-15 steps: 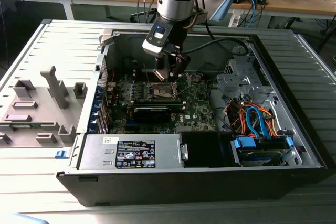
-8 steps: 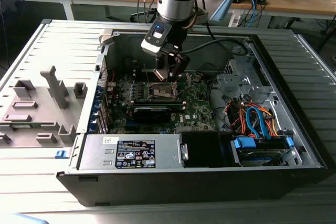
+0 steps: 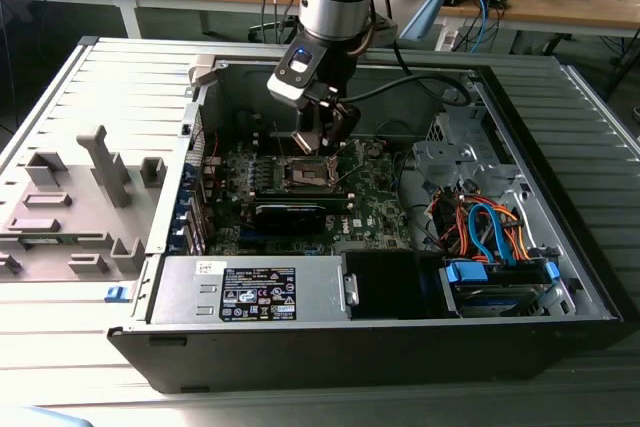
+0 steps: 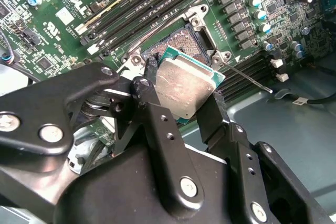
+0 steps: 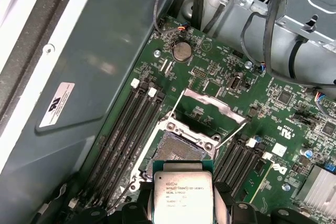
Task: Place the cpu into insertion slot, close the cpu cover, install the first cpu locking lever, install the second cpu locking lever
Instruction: 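Place the cpu into insertion slot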
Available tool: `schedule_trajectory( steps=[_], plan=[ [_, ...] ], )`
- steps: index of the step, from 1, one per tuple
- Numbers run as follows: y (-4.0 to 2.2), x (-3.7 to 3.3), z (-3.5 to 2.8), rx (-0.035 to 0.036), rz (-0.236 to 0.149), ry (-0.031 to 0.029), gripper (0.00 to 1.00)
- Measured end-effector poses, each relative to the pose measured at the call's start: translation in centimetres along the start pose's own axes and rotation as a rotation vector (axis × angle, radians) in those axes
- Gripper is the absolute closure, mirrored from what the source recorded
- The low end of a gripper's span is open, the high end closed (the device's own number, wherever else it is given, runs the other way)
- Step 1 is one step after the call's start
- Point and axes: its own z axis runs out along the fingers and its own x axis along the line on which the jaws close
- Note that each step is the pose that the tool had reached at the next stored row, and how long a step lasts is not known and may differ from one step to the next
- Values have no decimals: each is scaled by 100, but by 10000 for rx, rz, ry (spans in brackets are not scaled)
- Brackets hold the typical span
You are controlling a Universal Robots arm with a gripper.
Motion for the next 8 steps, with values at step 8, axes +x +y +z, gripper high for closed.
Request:
schedule_trajectory(
  steps=[8],
  plan=[
    [0, 0, 2, -6, 252, 10, 45]
  ],
)
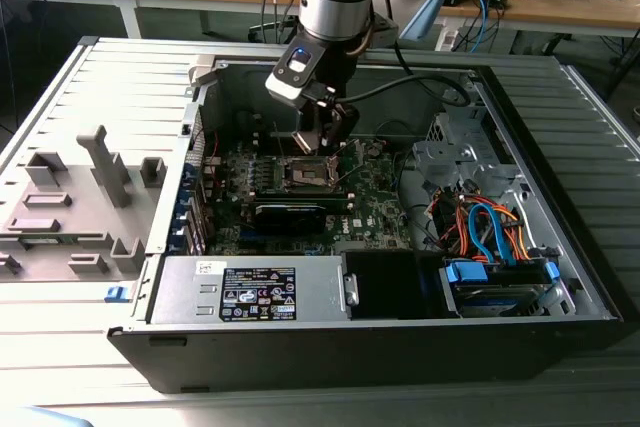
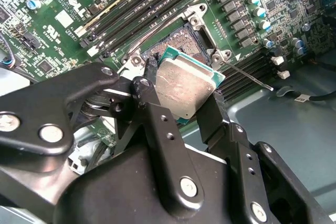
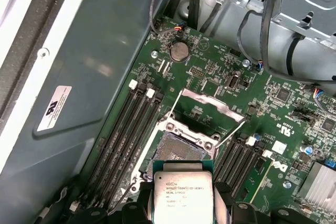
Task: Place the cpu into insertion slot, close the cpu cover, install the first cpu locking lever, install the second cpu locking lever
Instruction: 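Place the cpu into insertion slot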
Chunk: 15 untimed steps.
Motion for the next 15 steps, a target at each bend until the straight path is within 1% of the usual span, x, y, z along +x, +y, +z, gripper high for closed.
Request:
schedule_trajectory(
  steps=[8, 15],
  plan=[
    [0, 0, 1, -1, 153, 1, 45],
    [1, 0, 1, 1, 189, -4, 45]
  ],
)
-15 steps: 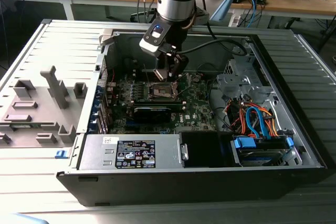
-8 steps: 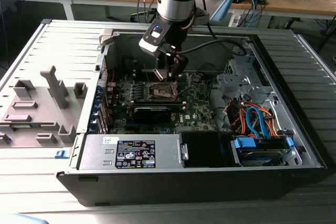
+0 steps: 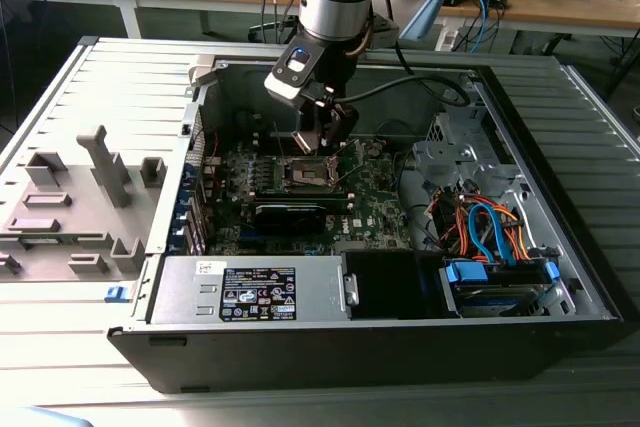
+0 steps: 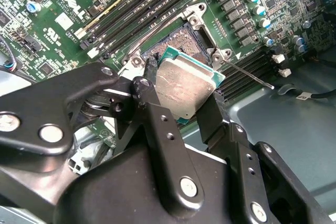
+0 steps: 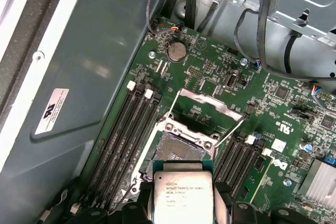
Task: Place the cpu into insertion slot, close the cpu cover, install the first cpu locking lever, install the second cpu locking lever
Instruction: 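Place the cpu into insertion slot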
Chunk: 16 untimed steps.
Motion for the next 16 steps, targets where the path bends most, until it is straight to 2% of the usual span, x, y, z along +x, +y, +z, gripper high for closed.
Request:
schedule_trajectory(
  steps=[16],
  plan=[
    [14, -7, 1, -1, 70, 2, 45]
  ],
)
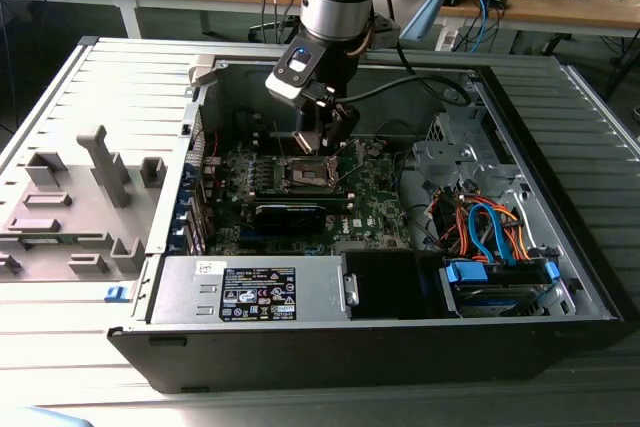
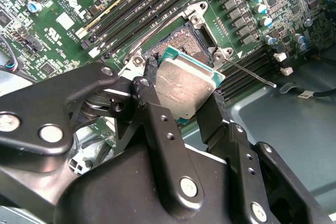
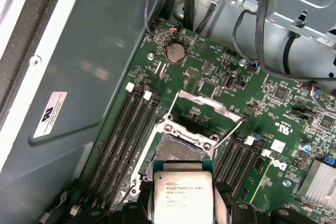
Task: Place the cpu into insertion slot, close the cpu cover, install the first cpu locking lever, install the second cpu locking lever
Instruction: 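Place the cpu into insertion slot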
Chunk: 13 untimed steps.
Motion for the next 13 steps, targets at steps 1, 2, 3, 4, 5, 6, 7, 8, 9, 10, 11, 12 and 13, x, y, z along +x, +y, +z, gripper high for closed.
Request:
schedule_trajectory(
  steps=[1, 2, 3, 4, 5, 6, 7, 8, 9, 10, 11, 12, 13],
  plan=[
    [0, 0, 0, -1, 7, 0, 45],
    [0, 0, 0, -1, 17, 0, 45],
    [0, 0, 1, -1, 32, 1, 45],
    [0, 0, 1, -1, 46, 1, 45],
    [0, 0, 1, -3, 73, 3, 45],
    [0, -1, 2, -3, 101, 4, 45],
    [0, -1, 2, -4, 141, 6, 45],
    [0, -1, 3, -6, 184, 8, 45],
    [0, -1, 4, -6, 230, 9, 45],
    [0, -1, 4, -7, 271, 11, 45],
    [0, -1, 5, -8, 308, 12, 45],
    [0, -1, 5, -8, 327, 13, 45],
    [0, -1, 6, -9, 345, 14, 45]
  ],
)
